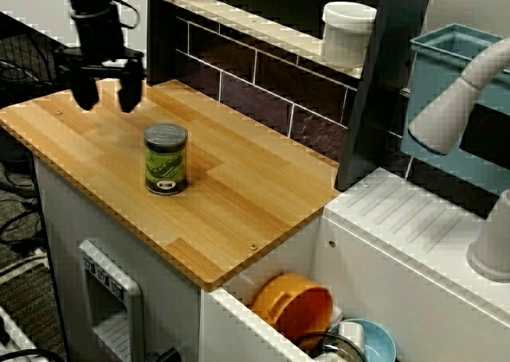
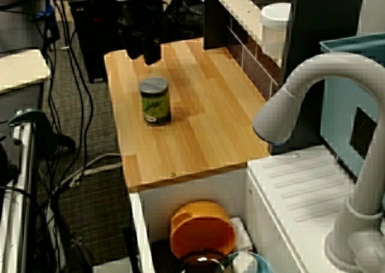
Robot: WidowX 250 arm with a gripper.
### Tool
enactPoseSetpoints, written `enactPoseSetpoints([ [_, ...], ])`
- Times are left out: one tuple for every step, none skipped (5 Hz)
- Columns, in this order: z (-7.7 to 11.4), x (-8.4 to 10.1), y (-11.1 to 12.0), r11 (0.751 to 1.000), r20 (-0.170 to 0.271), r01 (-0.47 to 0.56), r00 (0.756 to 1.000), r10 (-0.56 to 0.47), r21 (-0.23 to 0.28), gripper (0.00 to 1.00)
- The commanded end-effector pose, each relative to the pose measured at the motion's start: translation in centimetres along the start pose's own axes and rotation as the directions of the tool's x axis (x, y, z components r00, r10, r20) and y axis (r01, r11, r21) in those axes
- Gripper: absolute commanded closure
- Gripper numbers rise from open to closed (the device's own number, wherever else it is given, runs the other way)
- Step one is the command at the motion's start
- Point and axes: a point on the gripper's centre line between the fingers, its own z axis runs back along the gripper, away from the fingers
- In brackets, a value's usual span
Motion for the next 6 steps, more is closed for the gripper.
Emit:
enactPoseSetpoints([
  [3.7,-0.5,1.3,0.947,0.019,0.322,0.947,-0.322,-0.006,0.00],
  [3.5,-1.6,1.0,0.863,0.006,0.505,0.863,-0.505,-0.008,0.00],
  [3.0,-3.7,0.1,0.807,0.011,0.591,0.807,-0.591,0.020,0.00],
  [2.5,-6.4,-1.0,0.793,0.025,0.606,0.793,-0.609,0.066,0.00],
  [1.6,-9.0,-2.5,0.777,0.030,0.624,0.778,-0.628,0.085,0.00],
  [1.4,-10.8,-3.9,0.796,0.053,0.596,0.796,-0.604,0.106,0.00],
])
